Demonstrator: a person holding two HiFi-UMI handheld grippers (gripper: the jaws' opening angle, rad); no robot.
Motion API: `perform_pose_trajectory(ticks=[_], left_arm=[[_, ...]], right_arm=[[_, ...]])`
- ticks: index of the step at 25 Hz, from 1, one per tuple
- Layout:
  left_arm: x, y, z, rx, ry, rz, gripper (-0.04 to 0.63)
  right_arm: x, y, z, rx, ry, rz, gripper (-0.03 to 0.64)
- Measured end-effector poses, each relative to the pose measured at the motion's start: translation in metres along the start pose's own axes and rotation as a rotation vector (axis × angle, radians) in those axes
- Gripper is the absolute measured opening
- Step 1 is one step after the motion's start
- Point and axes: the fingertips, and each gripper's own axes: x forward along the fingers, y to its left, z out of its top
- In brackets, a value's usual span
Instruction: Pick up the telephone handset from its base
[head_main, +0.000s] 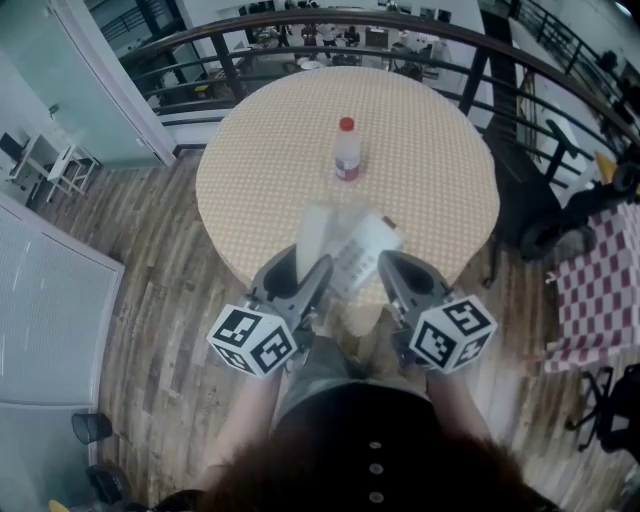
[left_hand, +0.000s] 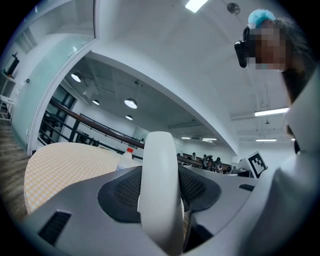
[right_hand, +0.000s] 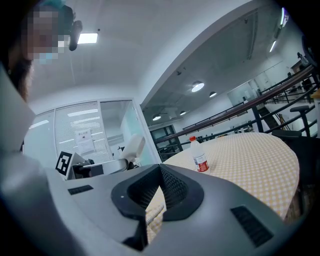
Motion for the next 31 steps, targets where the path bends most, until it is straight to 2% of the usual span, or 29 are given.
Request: perform_pose_trajectory(ticks=[8,31], left_arm=[[-0.001,0.0,-0.002,-0.001,0.0,0.013,0.225],[0.0,-0.002,-0.008,-0.017,0.021,-0.016,0.225]], right_arm=[[0.001,0.003,-0.006,-0.021,0.032,0.022,0.011],[0.001,-0.002,-0.011,-0.024,0.043,-0.018,0.011]])
